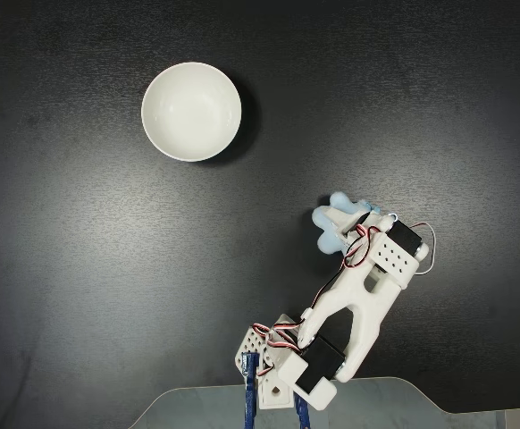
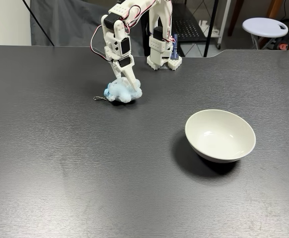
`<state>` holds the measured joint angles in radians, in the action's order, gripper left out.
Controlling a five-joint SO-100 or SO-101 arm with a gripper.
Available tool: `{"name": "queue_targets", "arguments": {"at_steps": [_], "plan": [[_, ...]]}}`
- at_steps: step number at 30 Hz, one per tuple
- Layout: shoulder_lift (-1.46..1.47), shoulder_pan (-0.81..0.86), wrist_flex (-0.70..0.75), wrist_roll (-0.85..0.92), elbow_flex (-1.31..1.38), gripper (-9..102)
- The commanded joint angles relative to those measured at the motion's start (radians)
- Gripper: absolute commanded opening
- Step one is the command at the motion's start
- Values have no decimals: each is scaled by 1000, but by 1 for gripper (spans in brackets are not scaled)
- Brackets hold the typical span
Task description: Grasp a skyblue doll and put it in the white bowl.
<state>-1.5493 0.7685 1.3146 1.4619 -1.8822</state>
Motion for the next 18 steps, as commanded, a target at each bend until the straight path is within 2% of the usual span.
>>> {"name": "queue_targets", "arguments": {"at_steps": [1, 4, 12, 18], "plan": [[-25, -12, -6, 14, 8, 46], [-26, -11, -6, 3, 9, 36], [-28, -2, -6, 0, 11, 1], [-28, 2, -6, 0, 12, -1]]}}
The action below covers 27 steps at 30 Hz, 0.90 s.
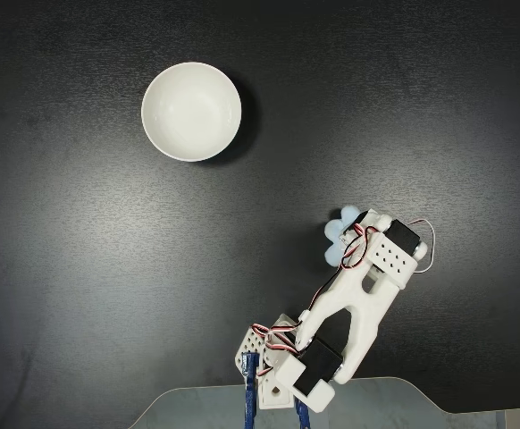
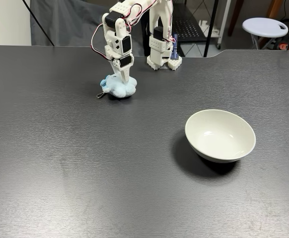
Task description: Grasp a skyblue doll and put it in the white bowl.
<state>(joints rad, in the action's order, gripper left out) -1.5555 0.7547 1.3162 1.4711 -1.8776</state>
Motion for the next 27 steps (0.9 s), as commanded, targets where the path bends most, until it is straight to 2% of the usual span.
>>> {"name": "queue_targets", "arguments": {"at_steps": [1, 7, 19, 21, 27], "plan": [[-21, 15, -8, -9, 9, -1], [-118, 15, -8, -29, 84, -1], [-295, -14, 8, -503, 347, -1], [-336, -137, 8, -575, 373, -1], [-420, -664, 2, -756, 388, -1]]}}
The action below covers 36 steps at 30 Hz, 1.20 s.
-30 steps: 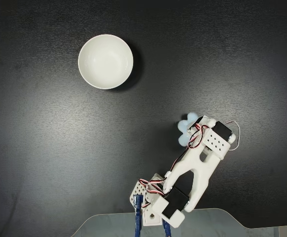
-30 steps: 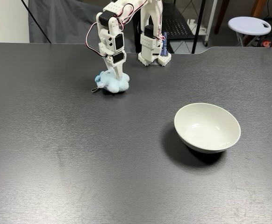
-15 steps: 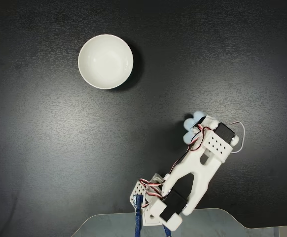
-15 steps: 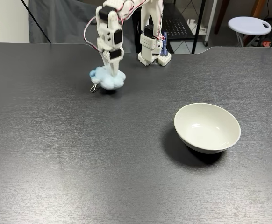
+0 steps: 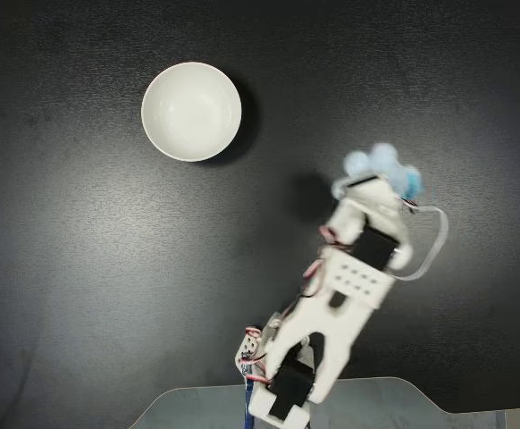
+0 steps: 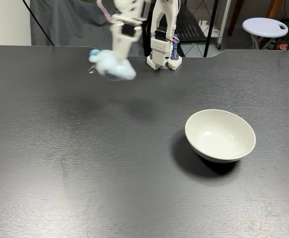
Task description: Grasp a skyblue doll and put it in the white bowl.
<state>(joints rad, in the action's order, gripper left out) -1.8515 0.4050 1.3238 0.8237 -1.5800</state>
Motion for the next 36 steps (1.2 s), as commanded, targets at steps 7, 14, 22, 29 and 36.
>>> {"name": "queue_targets", "arguments": {"at_steps": [7, 14, 22, 29, 36], "plan": [[-120, -721, -15, -279, 92, -1], [-109, -861, -81, -324, 92, -1], [86, -856, -368, -321, 91, -1], [186, -851, -377, -324, 91, -1], [296, -815, -551, -325, 92, -1]]}}
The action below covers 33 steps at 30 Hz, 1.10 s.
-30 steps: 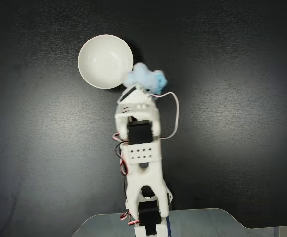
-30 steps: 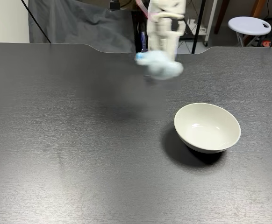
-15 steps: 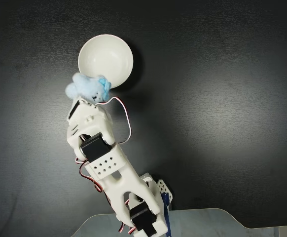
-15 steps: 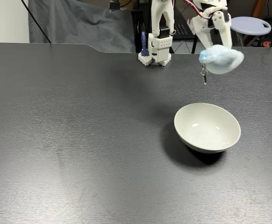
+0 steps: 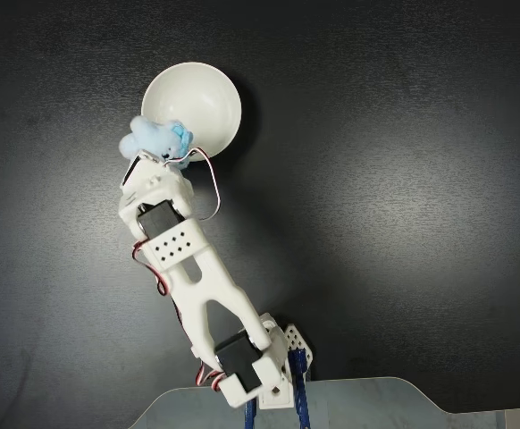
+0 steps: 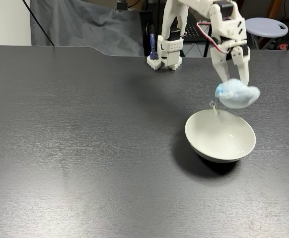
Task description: Grasp a skyblue doll and put it in the white bowl.
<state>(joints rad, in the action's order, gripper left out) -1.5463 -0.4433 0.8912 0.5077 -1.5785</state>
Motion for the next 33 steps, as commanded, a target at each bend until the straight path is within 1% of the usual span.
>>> {"name": "queue_targets", "arguments": {"at_steps": [1, 3, 6, 12, 26, 29, 33], "plan": [[-6, 46, -163, -9, 91, -1], [3, 71, -235, -8, 89, -1], [12, 133, -279, -8, 87, -1], [18, 190, -279, -43, 75, -1], [67, 175, -272, -29, 75, 1], [67, 175, -265, -28, 75, 6], [67, 175, -264, -26, 74, 22]]}}
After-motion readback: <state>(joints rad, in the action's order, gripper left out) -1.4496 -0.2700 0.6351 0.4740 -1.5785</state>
